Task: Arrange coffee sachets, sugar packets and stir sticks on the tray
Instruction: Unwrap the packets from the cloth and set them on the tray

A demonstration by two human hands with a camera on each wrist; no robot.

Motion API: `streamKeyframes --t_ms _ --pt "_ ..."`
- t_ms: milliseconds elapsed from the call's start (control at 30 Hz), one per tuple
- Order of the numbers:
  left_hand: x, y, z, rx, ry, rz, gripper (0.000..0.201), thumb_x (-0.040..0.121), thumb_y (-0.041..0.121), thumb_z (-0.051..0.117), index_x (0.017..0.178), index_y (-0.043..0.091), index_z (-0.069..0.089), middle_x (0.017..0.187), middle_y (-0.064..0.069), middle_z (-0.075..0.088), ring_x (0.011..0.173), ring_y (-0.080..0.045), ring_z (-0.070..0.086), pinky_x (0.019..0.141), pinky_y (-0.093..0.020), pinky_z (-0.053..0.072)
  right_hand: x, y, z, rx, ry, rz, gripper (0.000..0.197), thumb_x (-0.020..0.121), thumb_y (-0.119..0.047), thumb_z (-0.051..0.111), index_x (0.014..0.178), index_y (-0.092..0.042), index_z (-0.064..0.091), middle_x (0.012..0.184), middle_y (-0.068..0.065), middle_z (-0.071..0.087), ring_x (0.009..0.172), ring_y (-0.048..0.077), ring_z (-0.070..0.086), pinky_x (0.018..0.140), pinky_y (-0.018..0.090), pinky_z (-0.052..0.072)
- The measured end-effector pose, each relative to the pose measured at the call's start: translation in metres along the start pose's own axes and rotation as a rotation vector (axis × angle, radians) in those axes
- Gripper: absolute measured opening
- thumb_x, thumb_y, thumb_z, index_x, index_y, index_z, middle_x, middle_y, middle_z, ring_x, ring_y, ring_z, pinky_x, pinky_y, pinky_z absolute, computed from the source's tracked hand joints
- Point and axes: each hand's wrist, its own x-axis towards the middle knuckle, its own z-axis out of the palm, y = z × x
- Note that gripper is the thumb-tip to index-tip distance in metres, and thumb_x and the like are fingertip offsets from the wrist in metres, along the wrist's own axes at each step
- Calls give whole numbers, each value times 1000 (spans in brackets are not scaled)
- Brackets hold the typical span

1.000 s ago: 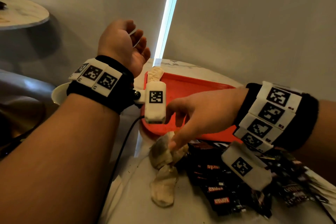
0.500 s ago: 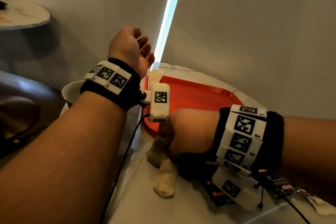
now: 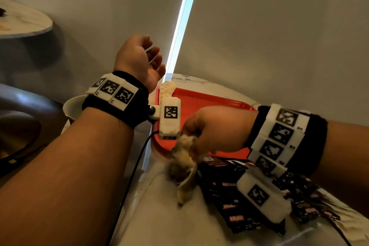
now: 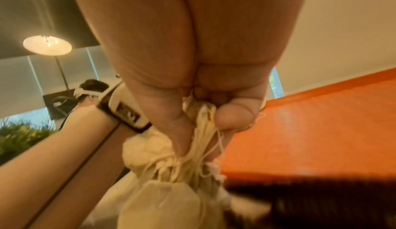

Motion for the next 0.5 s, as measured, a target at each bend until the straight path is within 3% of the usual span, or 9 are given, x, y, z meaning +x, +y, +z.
streamKeyframes --t_ms 133,200,367,433,500 --pt "-1 -3 1 55 -38 -39 18 95 32 54 102 17 61 99 -3 60 89 -20 58 70 -35 48 -7 22 -23 136 88 5 11 83 -23 79 83 -30 70 75 -9 72 66 14 67 69 36 59" --pt "-3 -6 3 112 -95 -71 19 96 34 54 100 17 60 98 -3 59 90 -20 57 73 -35 48 -10 30 -34 196 117 2 12 83 -18 79 85 -27 72 77 -6 74 66 14 66 68 36 58" --pt "-9 -15 13 342 -334 -207 28 93 44 56 99 17 58 102 -8 60 92 -24 59 80 -36 48 -17 41 -66 370 196 -12 16 86 -5 73 95 -18 73 85 4 76 70 18 63 61 27 53" --pt "-12 -19 13 431 -453 -255 39 85 49 61 105 16 61 105 -10 63 91 -24 63 76 -35 52 -17 42 -75 405 230 -38 16 86 -2 72 96 -14 73 89 14 75 72 23 62 61 29 52" --pt "-16 -22 13 470 -577 -310 48 80 50 67 112 14 61 98 -9 68 83 -22 68 69 -32 55 -14 44 -82 417 263 -43 16 86 -1 71 100 -9 72 88 15 73 69 19 62 59 26 52"
